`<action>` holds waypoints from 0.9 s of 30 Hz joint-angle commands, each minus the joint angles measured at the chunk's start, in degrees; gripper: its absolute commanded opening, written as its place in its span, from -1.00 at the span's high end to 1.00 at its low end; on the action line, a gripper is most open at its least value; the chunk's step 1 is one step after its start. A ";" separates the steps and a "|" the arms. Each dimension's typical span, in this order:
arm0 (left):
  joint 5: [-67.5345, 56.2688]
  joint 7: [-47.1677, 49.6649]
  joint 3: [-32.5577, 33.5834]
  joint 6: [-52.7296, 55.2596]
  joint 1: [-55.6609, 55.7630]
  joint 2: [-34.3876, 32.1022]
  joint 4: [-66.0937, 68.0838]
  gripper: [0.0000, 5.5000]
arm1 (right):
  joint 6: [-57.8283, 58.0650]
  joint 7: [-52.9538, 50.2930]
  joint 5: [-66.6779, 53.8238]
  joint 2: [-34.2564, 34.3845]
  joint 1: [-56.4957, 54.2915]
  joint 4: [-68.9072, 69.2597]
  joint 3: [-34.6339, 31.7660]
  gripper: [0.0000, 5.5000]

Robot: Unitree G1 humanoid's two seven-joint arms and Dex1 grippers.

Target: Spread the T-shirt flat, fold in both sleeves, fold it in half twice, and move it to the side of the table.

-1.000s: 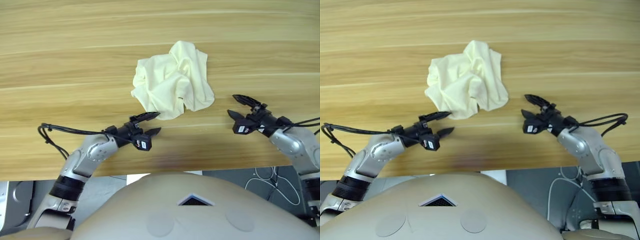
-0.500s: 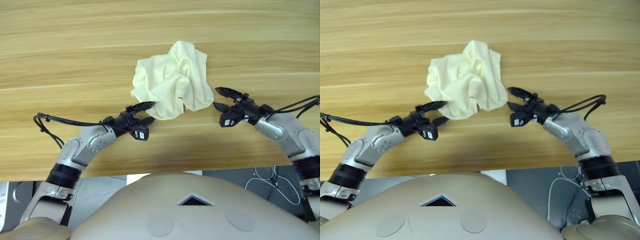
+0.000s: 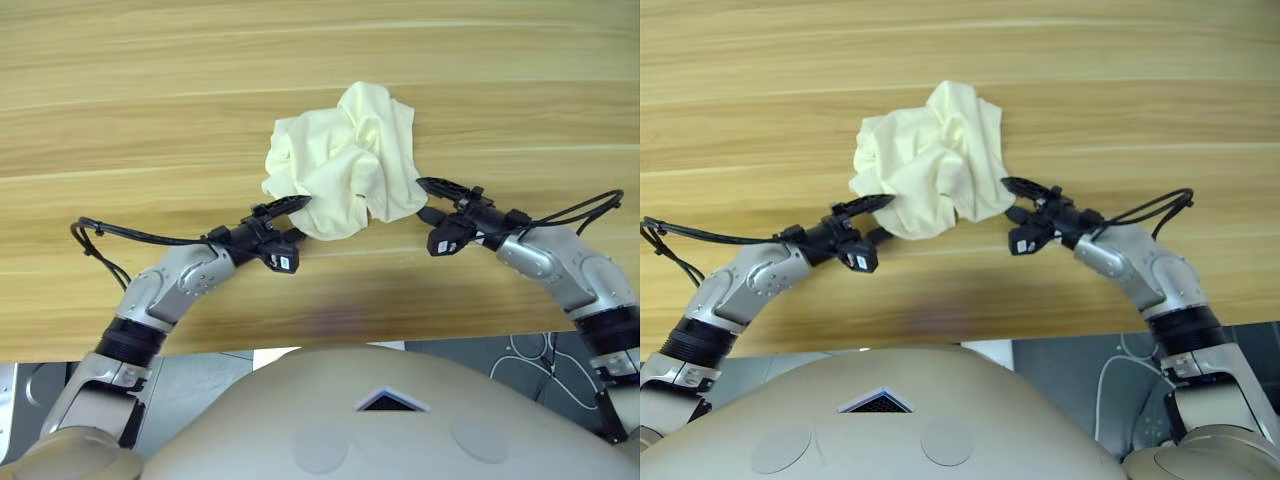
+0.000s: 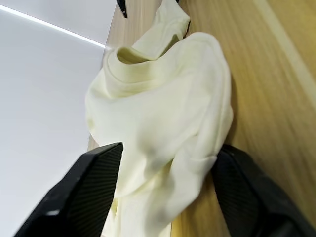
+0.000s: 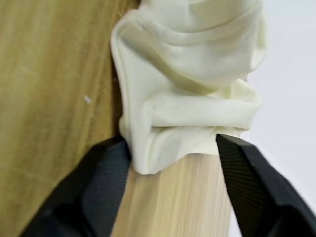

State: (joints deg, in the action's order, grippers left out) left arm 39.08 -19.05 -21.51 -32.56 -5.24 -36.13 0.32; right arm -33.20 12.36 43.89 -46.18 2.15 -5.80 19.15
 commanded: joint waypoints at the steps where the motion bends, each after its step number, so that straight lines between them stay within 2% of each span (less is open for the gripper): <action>1: 0.56 -0.89 -1.88 0.35 0.25 0.23 2.13 0.08 | -0.08 0.95 1.24 0.89 0.99 -3.38 2.73 0.20; 6: 0.06 -0.58 -2.49 0.04 0.85 0.47 3.20 0.40 | -0.57 -0.49 0.85 2.30 0.17 -5.10 3.83 0.57; 14: -1.83 -1.51 -2.88 -0.42 -0.60 -0.54 1.65 0.84 | -1.32 -0.55 0.48 2.87 -0.22 -5.62 4.43 1.00; 17: -3.57 -2.10 -2.20 -0.30 -1.57 -1.52 1.02 0.99 | -1.11 -1.10 0.15 2.65 -0.11 -5.60 3.88 1.00; 21: -10.06 -1.05 1.45 -0.25 -2.00 -1.56 2.15 0.99 | -1.94 -1.52 -4.18 2.16 1.48 -3.81 1.53 1.00; 25: -27.10 -3.81 4.59 -3.33 -2.60 -0.03 2.71 0.99 | -3.89 -0.05 -17.70 2.10 5.08 1.12 -3.04 1.00; 27: -35.34 -4.92 6.42 -5.09 -3.97 0.70 1.71 0.99 | -5.25 1.59 -29.07 1.63 8.25 5.83 -6.11 1.00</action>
State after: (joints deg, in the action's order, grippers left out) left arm 10.46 -22.44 -16.99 -36.24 -7.86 -35.96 3.24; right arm -36.97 12.34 24.27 -43.90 8.19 -4.65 16.58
